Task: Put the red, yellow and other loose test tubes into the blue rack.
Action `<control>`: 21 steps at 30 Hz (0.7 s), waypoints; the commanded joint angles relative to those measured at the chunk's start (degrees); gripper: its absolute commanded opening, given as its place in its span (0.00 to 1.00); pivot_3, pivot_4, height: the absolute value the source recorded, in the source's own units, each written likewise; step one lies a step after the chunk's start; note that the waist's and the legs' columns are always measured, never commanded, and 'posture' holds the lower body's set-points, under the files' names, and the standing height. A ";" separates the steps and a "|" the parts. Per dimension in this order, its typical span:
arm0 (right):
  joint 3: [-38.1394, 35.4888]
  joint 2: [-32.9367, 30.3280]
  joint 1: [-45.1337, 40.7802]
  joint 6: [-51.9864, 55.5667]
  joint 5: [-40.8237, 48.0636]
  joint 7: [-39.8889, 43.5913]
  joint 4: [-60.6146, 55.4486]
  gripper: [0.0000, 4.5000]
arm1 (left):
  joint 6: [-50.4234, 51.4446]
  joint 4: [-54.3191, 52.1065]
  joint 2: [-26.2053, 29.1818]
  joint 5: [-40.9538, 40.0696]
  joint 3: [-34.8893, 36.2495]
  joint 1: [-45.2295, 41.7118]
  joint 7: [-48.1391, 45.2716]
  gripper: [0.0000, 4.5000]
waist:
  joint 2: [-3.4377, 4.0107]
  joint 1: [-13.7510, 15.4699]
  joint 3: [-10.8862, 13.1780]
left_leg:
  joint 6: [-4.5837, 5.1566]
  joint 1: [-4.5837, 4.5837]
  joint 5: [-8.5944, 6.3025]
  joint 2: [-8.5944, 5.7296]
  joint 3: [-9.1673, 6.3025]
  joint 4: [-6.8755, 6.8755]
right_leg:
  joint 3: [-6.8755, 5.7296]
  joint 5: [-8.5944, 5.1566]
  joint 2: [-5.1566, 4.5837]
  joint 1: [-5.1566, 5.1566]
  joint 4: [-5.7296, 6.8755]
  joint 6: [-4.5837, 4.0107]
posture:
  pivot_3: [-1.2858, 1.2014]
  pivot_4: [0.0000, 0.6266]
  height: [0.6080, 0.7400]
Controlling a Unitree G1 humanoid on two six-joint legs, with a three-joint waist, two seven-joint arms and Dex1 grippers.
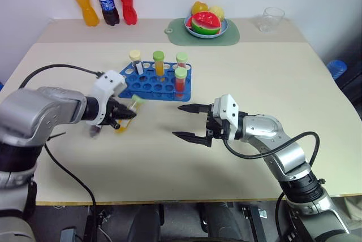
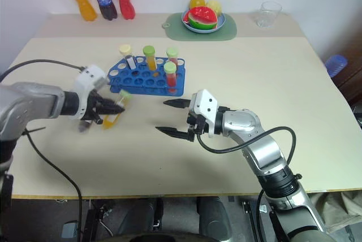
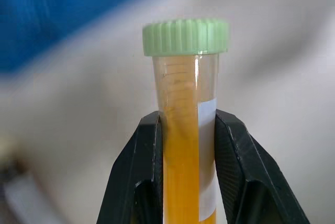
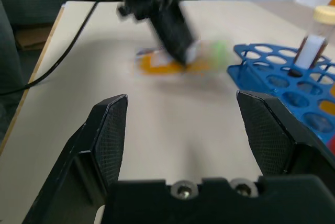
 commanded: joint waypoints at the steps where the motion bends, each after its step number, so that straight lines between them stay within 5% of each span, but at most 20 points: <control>1: 0.01 1.45 1.46 -0.64 -1.10 -2.61 -1.49 0.82 | -13.01 -7.94 -10.65 4.32 8.34 5.61 10.80 0.17 | -0.05 0.70 -0.02 | 0.00 -0.02 0.00 -0.03 0.01 0.02 | 0.00 0.01 -0.01 0.00 -0.05 0.01 | 0.52 0.24 0.95; 8: 0.01 5.17 1.57 -0.26 -3.09 -7.64 1.50 0.82 | -44.07 -1.26 -32.82 28.36 -4.59 6.56 32.68 0.17 | -0.15 1.49 -0.07 | -0.06 0.01 0.04 -0.18 -0.02 0.06 | -0.01 0.04 -0.09 0.11 -0.07 0.02 | 0.52 0.24 0.95; 12: -0.72 5.64 0.80 0.12 -2.96 -8.38 2.01 0.82 | -58.95 11.08 -36.89 37.43 -9.78 3.99 35.61 0.17 | -0.13 1.68 -0.08 | -0.07 0.02 0.05 -0.18 0.00 0.04 | -0.01 0.05 -0.05 0.07 -0.06 0.03 | 0.52 0.24 0.95; 21: -1.44 5.34 1.98 0.36 -3.25 -9.79 1.04 0.82 | -73.44 26.98 -41.56 36.37 -8.98 2.00 32.00 0.17 | -0.13 1.56 -0.08 | -0.05 0.03 0.04 -0.17 0.00 0.01 | -0.02 0.05 -0.04 0.06 -0.05 0.03 | 0.52 0.24 0.95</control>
